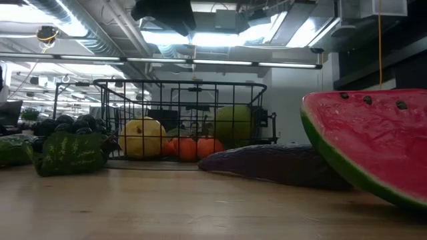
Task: Build produce basket
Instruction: Put the purple grapes into the black wire basket
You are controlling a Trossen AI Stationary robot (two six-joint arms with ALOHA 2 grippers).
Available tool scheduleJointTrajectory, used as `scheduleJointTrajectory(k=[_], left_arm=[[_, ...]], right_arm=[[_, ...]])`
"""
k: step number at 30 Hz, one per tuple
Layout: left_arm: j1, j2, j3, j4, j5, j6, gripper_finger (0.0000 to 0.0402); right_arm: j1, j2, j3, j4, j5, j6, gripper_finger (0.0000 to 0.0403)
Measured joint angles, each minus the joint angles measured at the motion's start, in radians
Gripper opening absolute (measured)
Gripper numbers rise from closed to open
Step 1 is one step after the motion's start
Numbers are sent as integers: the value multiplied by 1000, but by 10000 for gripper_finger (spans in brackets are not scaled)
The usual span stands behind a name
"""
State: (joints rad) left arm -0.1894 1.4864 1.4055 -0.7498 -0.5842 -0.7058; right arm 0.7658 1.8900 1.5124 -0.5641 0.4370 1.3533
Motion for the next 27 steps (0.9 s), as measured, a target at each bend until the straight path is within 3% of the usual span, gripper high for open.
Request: scheduleJointTrajectory(k=[5, 12, 17, 23, 27], left_arm=[[-29, 0, 0, -4, 16, -2, 128], [-114, 0, 0, -45, 155, -30, 128], [-205, 0, -28, -56, 160, -86, 126], [-318, 0, -105, -51, 161, -248, 126], [-381, 0, -179, -51, 159, -438, 125]], right_arm=[[0, 0, 0, 0, 0, 0, 220], [0, 0, 0, 0, 0, 0, 220], [0, 0, 0, -1, 0, -2, 220], [0, 0, 0, -1, 0, -3, 220], [0, 0, 0, -1, 0, -4, 220]])
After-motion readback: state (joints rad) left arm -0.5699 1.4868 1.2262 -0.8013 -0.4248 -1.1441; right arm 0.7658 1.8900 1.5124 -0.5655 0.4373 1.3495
